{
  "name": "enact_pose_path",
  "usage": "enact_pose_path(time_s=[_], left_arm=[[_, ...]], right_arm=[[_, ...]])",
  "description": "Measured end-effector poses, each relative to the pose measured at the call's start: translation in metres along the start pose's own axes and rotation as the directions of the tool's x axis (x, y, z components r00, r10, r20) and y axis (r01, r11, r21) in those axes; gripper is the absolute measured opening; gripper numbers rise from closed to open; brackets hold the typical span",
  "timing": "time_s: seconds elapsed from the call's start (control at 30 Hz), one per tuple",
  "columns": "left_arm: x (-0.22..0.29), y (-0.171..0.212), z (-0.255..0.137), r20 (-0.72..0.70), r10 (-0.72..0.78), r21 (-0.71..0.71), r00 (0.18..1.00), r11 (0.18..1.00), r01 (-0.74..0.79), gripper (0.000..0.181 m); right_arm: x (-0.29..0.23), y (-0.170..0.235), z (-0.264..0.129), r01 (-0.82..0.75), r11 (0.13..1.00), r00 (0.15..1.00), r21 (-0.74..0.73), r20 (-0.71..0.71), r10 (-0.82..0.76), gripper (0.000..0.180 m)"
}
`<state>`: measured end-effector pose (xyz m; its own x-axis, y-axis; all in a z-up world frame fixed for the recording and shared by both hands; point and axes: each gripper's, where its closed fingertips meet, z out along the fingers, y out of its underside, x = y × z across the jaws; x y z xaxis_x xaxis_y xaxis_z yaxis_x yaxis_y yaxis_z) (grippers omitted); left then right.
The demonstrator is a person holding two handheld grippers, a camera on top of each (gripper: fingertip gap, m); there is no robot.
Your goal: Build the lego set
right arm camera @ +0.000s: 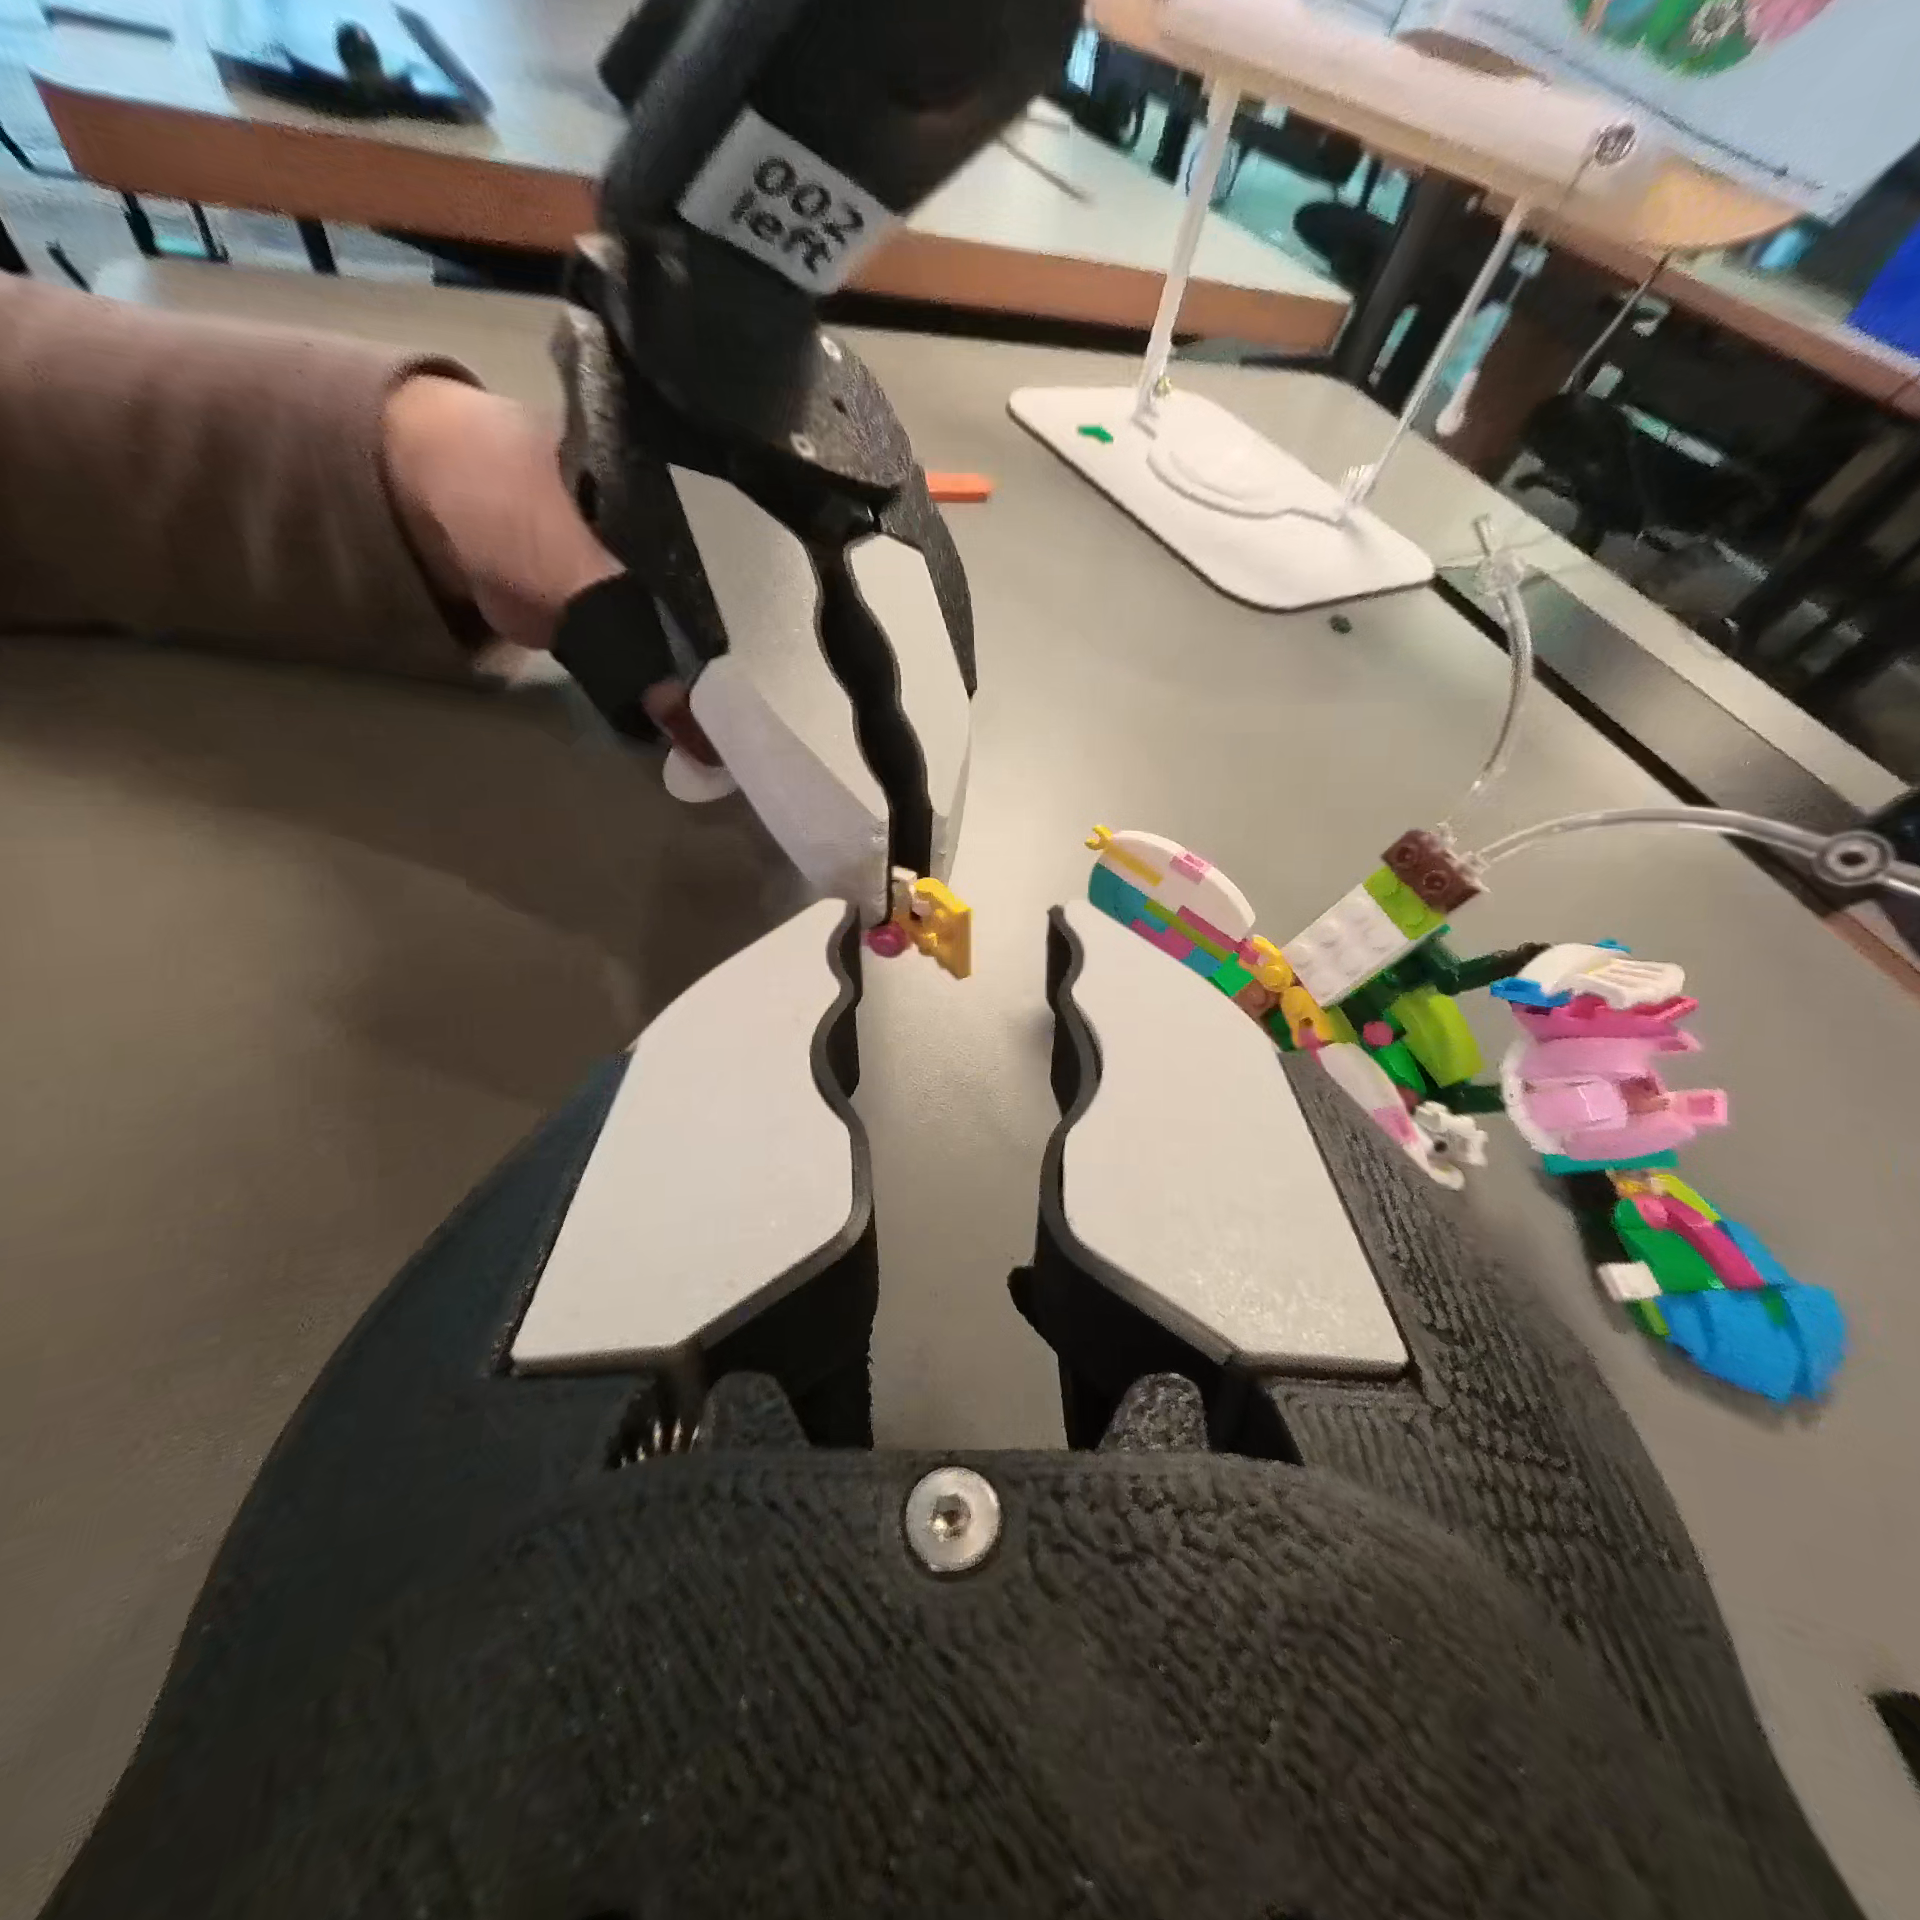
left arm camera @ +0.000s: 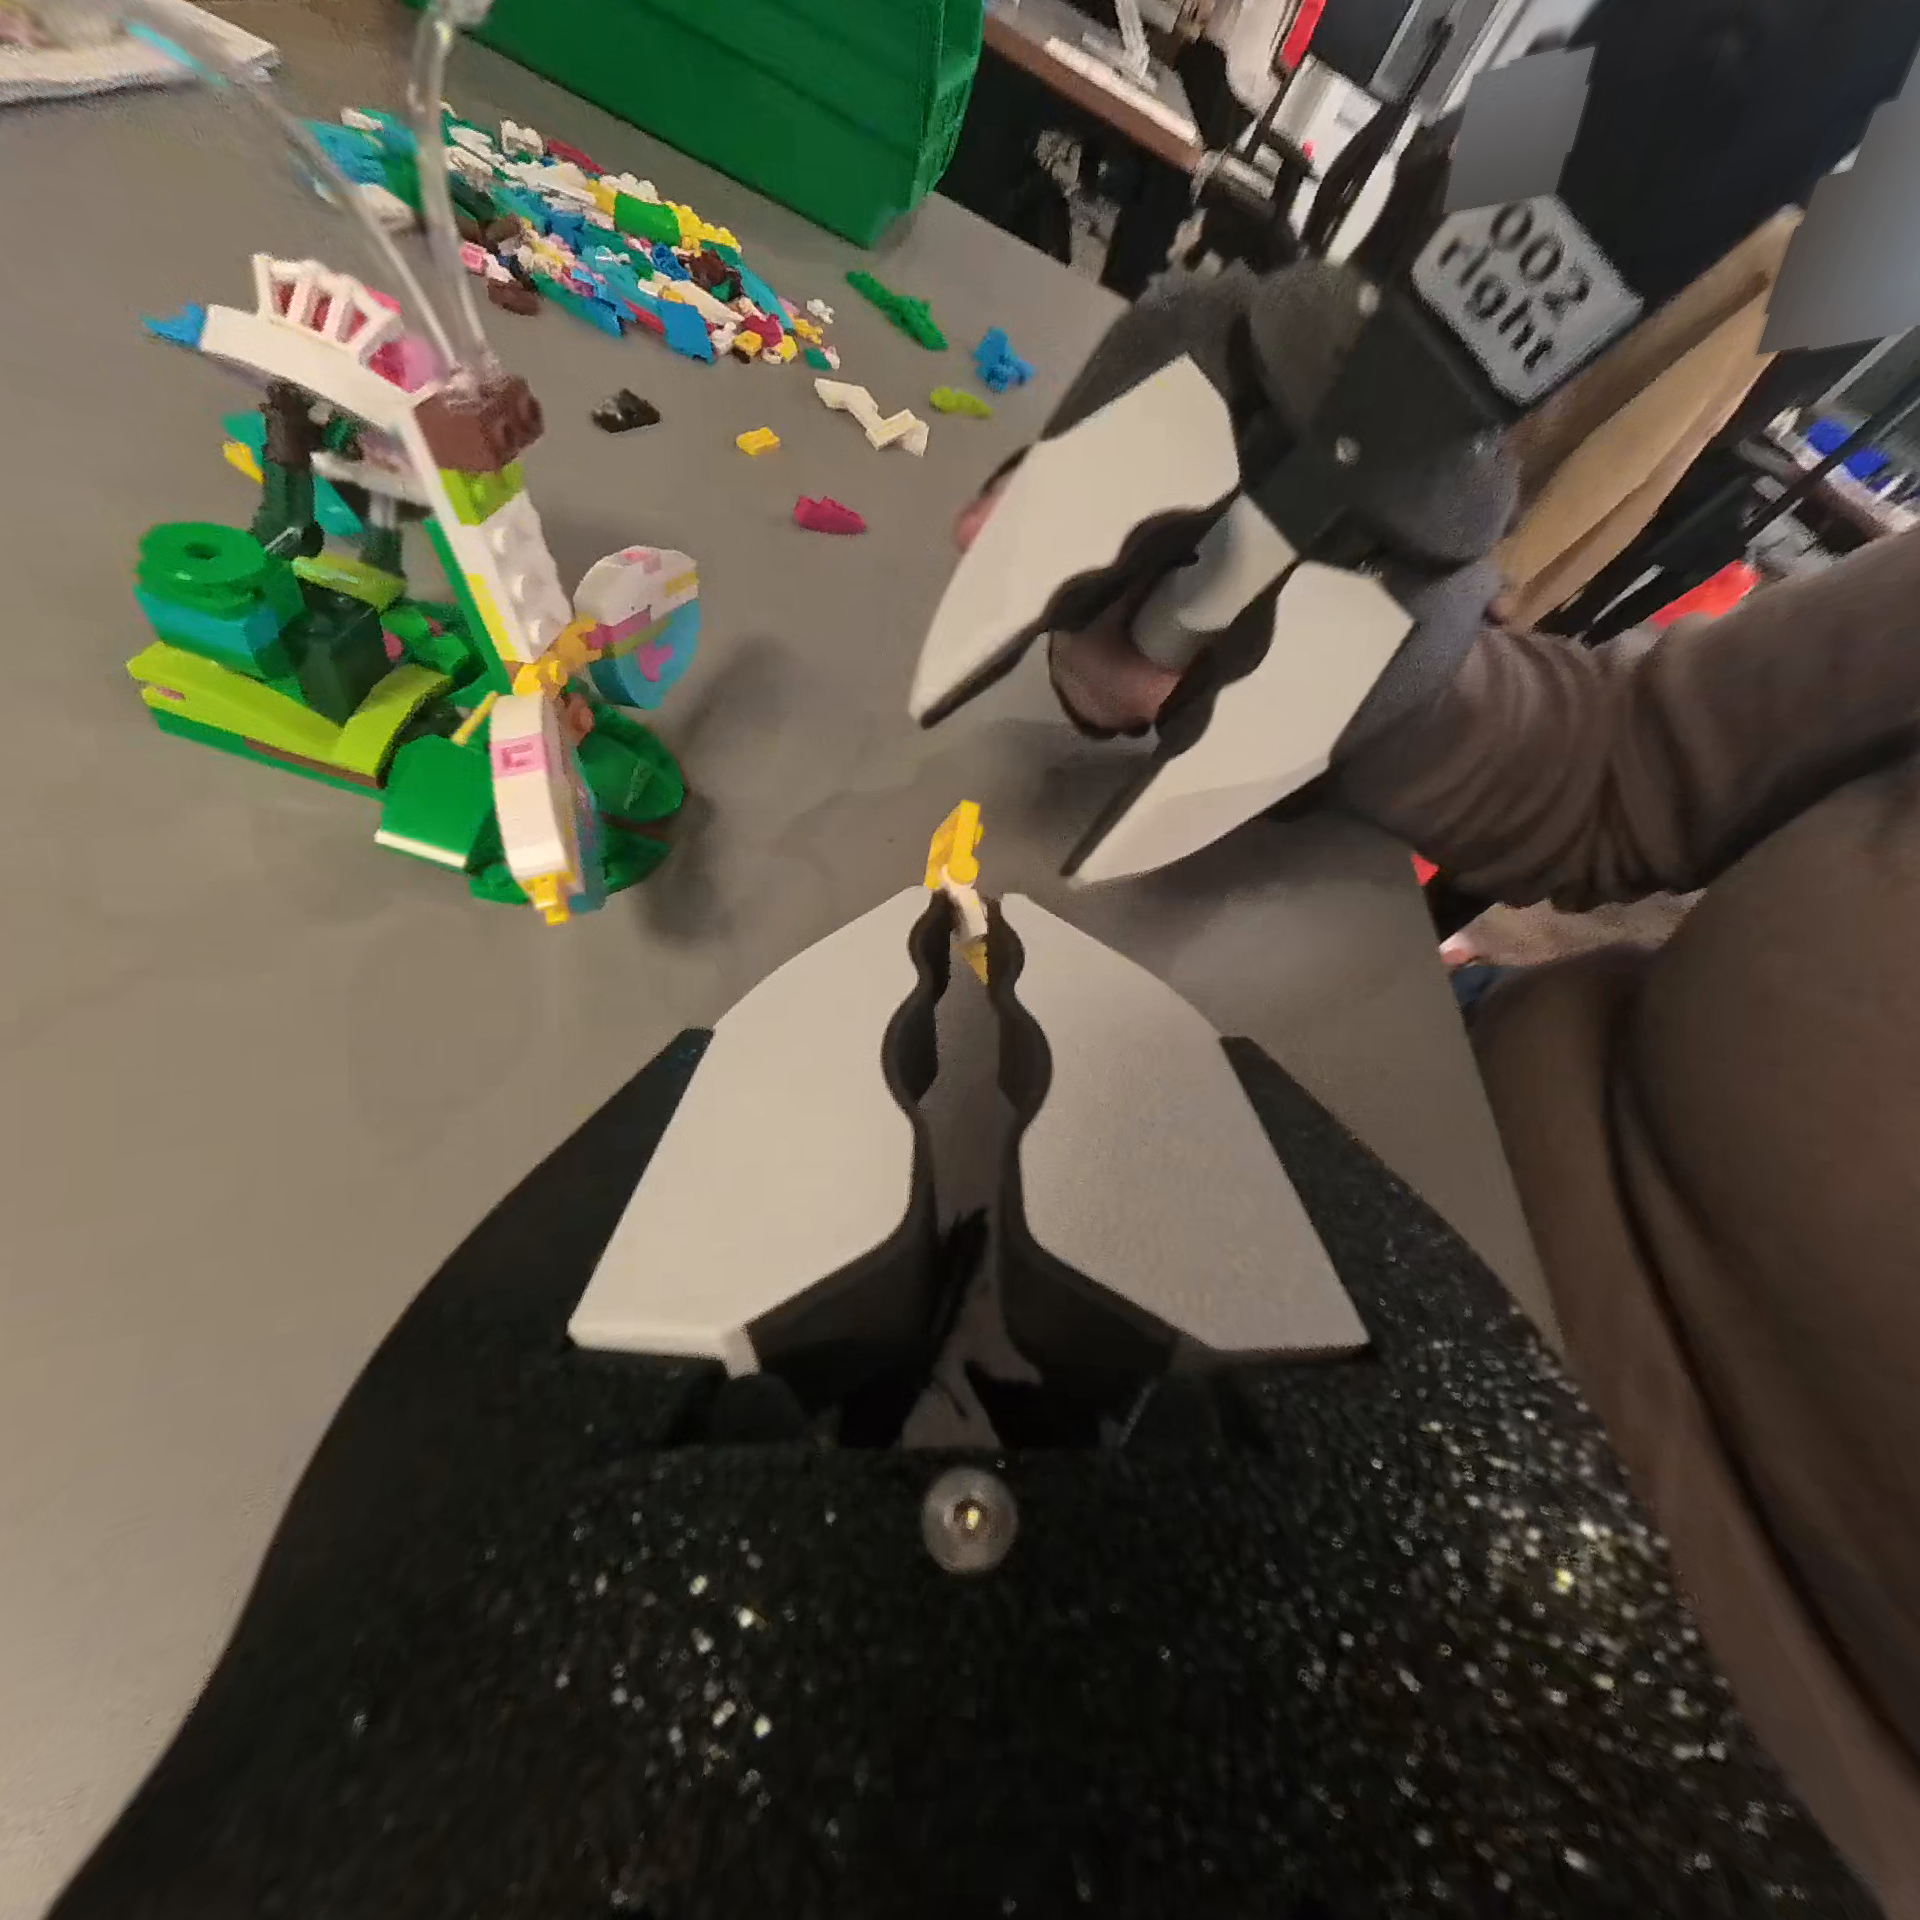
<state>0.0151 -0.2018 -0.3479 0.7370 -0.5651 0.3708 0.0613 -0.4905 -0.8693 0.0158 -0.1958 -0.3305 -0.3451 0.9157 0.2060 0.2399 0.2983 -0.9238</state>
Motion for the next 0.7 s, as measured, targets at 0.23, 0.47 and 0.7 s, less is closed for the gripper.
enact_pose_path(time_s=[0.23,0.47,0.7], left_arm=[[0.005,-0.009,-0.008,-0.169,-0.172,0.073,0.971,0.980,0.186,0.007],[0.007,-0.007,-0.006,-0.176,-0.171,0.050,0.969,0.982,0.183,0.006],[0.005,-0.005,-0.004,-0.167,-0.224,0.039,0.960,0.972,0.233,0.006]], right_arm=[[-0.012,-0.003,0.001,-0.037,0.997,0.998,0.068,0.052,0.034,0.025],[-0.012,-0.008,0.001,-0.096,0.990,0.993,0.103,0.077,0.088,0.019],[-0.016,0.004,0.006,0.176,0.984,0.984,0.012,-0.023,-0.176,0.012]])
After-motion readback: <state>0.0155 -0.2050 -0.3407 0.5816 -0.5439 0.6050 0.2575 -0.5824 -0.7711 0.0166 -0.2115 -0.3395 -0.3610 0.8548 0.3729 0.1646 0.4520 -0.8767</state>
